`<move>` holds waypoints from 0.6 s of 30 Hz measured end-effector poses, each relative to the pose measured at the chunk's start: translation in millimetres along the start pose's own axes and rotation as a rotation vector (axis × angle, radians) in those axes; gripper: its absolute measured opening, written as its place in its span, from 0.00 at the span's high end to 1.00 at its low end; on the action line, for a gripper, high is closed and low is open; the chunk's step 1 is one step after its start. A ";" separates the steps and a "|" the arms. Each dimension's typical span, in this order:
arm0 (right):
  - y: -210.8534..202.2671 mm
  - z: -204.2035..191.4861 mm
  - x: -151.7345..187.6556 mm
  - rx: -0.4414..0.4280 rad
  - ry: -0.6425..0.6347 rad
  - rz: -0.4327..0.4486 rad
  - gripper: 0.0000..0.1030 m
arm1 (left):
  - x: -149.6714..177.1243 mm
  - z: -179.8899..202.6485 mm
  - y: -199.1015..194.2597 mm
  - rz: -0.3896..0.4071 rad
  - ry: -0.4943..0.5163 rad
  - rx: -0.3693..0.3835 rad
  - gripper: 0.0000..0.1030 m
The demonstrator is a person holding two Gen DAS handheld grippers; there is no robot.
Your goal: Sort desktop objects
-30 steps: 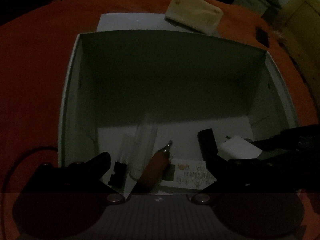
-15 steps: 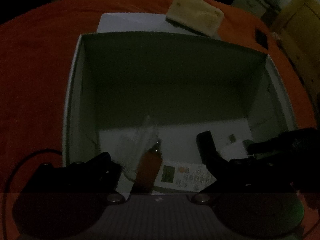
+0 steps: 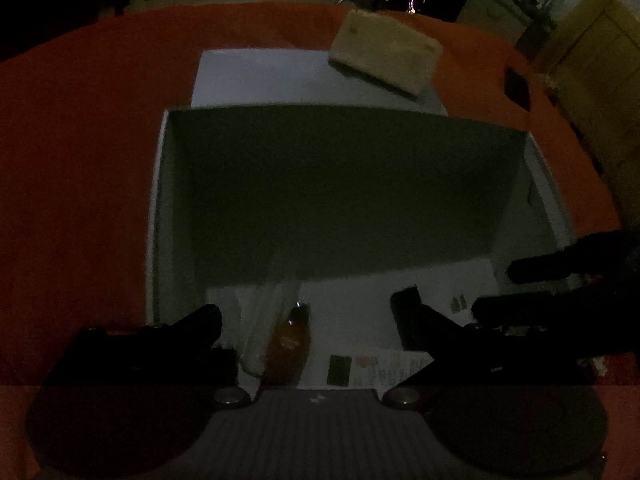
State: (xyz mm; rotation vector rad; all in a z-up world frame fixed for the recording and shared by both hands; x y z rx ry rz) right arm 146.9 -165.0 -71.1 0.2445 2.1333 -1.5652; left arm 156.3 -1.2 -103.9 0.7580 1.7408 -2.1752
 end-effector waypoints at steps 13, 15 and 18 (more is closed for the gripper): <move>-40.1 17.4 -58.3 -0.047 0.187 0.069 0.40 | -64.8 -5.3 -15.4 0.113 0.159 0.005 0.00; -43.7 20.9 -70.3 -0.044 0.203 0.081 0.40 | -76.0 -4.7 -14.4 0.109 0.203 0.009 0.00; -45.8 27.0 -90.1 -0.048 0.214 0.105 0.40 | -97.4 -0.3 -7.5 0.115 0.282 0.006 0.00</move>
Point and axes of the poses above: each gripper's, at about its wrist camera, not at the fingertips, and y roughly the way its jaws point, z to its right, x to its underside, the point moved 6 cm from there along y, roughly the way its jaws point, and after that the axes turned 10 degrees about z, right-handed, at the moved point
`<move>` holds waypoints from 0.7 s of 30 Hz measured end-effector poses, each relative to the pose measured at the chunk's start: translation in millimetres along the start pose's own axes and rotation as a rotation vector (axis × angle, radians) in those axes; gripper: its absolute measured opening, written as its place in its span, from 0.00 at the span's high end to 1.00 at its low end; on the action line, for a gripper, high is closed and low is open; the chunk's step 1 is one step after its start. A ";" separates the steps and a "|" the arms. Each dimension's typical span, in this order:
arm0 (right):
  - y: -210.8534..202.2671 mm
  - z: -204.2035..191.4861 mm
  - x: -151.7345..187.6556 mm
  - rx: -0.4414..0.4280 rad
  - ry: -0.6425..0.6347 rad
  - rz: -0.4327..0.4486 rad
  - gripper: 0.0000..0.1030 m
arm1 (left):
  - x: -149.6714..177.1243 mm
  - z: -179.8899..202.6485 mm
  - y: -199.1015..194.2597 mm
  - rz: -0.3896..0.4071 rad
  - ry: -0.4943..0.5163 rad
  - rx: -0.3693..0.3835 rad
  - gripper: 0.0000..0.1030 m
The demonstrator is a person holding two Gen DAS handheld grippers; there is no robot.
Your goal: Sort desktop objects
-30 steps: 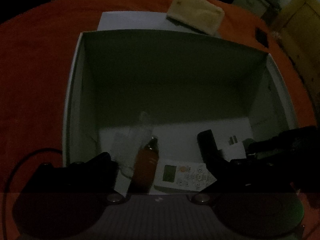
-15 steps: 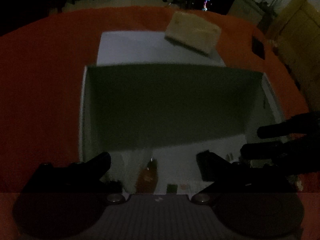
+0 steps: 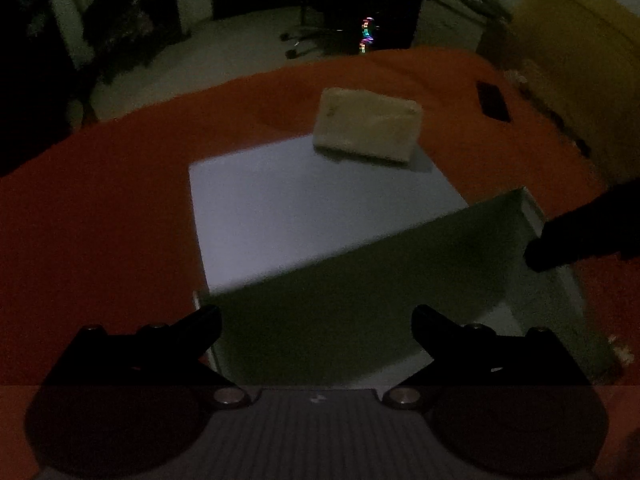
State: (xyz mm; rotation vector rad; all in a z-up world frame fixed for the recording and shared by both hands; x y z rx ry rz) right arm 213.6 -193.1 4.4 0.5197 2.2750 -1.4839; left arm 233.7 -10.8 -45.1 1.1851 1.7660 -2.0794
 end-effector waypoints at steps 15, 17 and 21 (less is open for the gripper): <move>70.9 39.1 -99.5 0.093 0.013 0.120 0.36 | -75.2 -30.6 83.3 0.107 0.046 0.123 0.00; 80.9 45.5 -106.9 0.115 0.004 0.130 0.36 | -82.1 -32.3 96.1 0.117 0.055 0.136 0.00; 103.0 60.4 -116.0 0.146 0.007 0.137 0.35 | -91.4 -32.5 123.2 0.136 0.109 0.132 0.00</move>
Point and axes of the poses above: each gripper's, at about its wrist camera, not at the fingertips, and y roughly the way its jaws point, z to its right, x to its underside, the point moved 6 cm from there along y, roughly the way its jaws point, and after that the axes turned 10 degrees about z, right-handed, at the moved point
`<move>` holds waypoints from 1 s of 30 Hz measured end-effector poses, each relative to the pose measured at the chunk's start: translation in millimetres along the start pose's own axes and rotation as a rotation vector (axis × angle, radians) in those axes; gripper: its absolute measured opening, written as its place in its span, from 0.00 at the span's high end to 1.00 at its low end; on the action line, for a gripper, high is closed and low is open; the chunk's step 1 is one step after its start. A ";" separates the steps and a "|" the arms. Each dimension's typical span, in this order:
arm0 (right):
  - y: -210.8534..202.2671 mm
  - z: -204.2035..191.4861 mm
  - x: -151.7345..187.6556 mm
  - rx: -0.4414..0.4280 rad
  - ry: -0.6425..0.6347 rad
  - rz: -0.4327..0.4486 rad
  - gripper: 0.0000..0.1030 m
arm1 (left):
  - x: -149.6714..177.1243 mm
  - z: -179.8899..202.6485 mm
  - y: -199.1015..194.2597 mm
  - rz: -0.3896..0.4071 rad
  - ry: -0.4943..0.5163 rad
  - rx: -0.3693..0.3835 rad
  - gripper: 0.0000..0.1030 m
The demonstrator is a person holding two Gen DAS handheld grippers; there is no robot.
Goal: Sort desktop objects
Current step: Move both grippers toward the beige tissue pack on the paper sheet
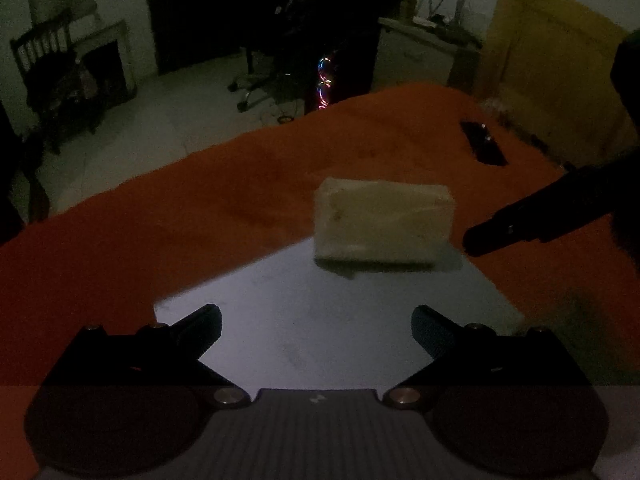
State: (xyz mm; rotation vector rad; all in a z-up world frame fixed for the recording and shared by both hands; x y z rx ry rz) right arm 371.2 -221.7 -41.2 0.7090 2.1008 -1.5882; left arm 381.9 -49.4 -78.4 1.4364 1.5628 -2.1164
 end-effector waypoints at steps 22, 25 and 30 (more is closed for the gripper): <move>42.7 42.6 7.2 0.056 -0.006 -0.071 0.27 | -3.9 -10.3 95.2 -0.048 0.023 0.055 0.00; 46.4 48.6 8.4 0.064 0.008 -0.073 0.27 | -2.7 -11.7 101.0 -0.056 0.015 0.058 0.00; 52.0 53.5 7.2 0.056 0.016 -0.051 0.27 | -5.3 -13.1 111.2 -0.043 0.021 0.055 0.00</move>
Point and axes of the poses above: each gripper's, at about its wrist camera, not at the fingertips, and y roughly the way its jaws point, z to its right, x to its underside, the point moved 6 cm from there along y, roughly the way its jaws point, and after that the axes turned 10 degrees about z, right-handed, at the moved point
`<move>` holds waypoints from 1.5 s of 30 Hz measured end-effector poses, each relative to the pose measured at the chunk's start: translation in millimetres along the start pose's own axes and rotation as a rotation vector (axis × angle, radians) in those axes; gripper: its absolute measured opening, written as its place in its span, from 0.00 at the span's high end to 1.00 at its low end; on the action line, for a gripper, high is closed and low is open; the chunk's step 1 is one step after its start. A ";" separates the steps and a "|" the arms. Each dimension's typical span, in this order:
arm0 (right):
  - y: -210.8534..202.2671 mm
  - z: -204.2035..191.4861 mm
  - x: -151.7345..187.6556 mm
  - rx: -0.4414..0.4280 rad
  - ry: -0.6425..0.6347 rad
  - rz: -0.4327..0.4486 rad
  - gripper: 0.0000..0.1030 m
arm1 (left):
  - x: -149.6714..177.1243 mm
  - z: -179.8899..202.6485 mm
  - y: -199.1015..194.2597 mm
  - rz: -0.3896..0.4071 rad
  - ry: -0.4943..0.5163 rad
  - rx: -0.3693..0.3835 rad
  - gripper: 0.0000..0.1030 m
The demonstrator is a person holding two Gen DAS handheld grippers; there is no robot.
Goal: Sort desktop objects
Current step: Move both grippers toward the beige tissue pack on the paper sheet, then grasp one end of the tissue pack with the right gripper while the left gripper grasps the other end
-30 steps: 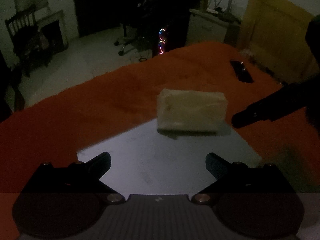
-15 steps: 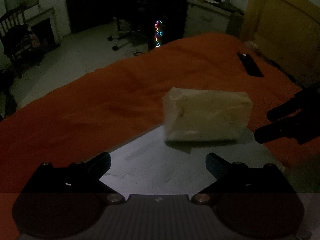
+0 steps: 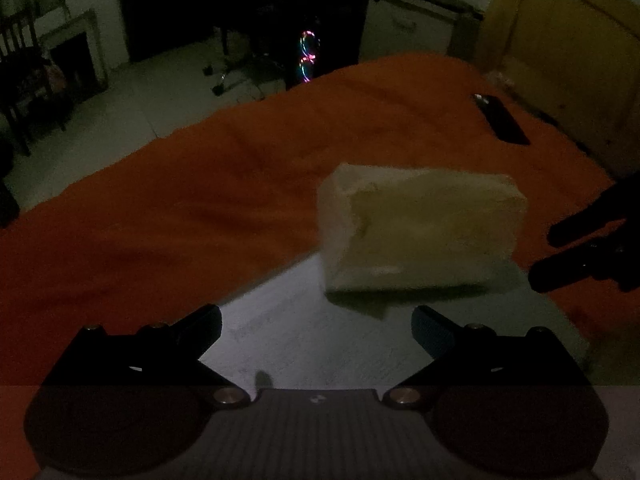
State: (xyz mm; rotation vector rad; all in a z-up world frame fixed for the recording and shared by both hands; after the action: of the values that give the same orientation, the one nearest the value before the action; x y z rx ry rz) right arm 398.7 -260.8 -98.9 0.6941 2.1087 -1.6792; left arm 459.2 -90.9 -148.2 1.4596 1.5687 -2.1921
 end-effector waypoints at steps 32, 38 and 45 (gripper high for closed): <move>3.5 -43.8 21.4 -0.285 -0.357 -0.091 0.94 | 19.2 -4.5 -12.9 0.049 0.027 0.080 0.00; 14.6 -37.8 20.8 -0.234 -0.333 -0.093 0.93 | 24.5 -2.1 -11.8 0.015 -0.002 0.110 0.39; 27.5 -36.1 12.3 -0.144 -0.238 -0.061 0.57 | 33.5 -4.5 -11.9 -0.016 -0.053 0.085 0.80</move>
State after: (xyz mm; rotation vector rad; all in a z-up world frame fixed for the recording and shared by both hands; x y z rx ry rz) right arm 405.5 -219.0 -119.3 0.3700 2.0727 -1.5369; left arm 437.3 -67.3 -164.1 1.4021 1.4939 -2.3135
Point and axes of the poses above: each gripper's, at about its wrist camera, not at the fingertips, and y roughly the way its jaws point, z to its right, x to its underside, the point moved 6 cm from there along y, roughly the way its jaws point, and after that the axes turned 10 degrees about z, right-handed, at the moved point
